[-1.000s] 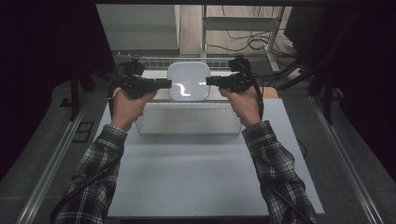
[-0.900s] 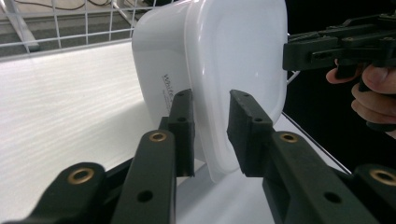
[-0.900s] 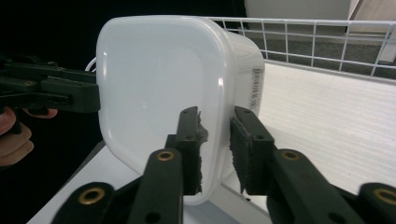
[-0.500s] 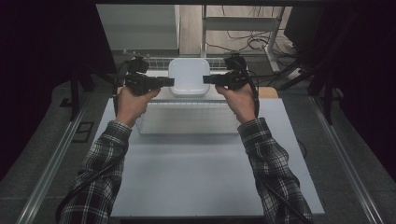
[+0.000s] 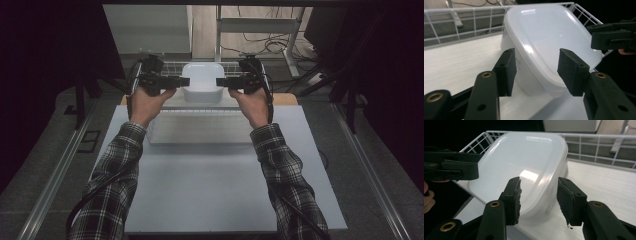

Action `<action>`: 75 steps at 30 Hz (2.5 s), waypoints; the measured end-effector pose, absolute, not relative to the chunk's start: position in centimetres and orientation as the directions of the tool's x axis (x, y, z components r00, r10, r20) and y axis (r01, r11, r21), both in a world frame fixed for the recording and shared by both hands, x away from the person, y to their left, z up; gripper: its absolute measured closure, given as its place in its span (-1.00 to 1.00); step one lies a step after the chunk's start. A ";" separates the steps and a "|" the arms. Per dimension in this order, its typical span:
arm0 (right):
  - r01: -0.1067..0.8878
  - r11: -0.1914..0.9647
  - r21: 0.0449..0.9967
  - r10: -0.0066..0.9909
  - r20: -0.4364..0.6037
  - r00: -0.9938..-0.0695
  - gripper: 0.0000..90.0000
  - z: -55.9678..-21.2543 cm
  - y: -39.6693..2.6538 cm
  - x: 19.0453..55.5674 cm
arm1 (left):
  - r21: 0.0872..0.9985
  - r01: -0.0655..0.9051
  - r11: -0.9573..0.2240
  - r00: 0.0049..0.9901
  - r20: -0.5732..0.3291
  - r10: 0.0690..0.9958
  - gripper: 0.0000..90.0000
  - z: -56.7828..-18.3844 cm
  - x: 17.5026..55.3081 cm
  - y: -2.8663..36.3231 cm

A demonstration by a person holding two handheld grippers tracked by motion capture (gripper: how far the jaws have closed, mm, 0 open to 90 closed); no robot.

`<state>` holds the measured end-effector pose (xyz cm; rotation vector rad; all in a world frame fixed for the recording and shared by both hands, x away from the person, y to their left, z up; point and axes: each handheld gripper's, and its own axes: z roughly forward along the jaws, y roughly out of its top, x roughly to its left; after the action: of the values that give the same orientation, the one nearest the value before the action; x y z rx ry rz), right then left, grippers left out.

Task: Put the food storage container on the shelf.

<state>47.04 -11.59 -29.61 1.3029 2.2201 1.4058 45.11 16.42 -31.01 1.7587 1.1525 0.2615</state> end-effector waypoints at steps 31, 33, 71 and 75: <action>0.373 0.286 0.883 0.726 0.054 -0.686 -0.95 -31.3 -11.9 43.7 | 0.896 0.379 -0.231 0.687 -0.105 0.719 -0.91 -32.2 40.4 15.0; 0.375 0.287 0.881 0.719 0.061 -0.692 -0.95 -31.5 -12.1 43.5 | 0.903 0.376 -0.209 0.686 -0.120 0.717 -0.91 -32.6 40.3 15.3; 0.316 0.363 0.877 0.659 -0.002 -0.752 -0.95 -34.1 -13.8 38.5 | 0.876 0.402 -0.268 0.728 -0.128 0.674 -0.92 -36.7 35.0 15.0; 0.310 0.365 0.878 0.656 -0.006 -0.755 -0.96 -34.5 -13.9 38.0 | 0.871 0.410 -0.272 0.730 -0.134 0.670 -0.92 -37.3 34.7 14.9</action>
<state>38.03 -13.85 -34.53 0.8462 2.2759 1.3481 34.72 14.88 -37.34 1.9053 0.8318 0.3181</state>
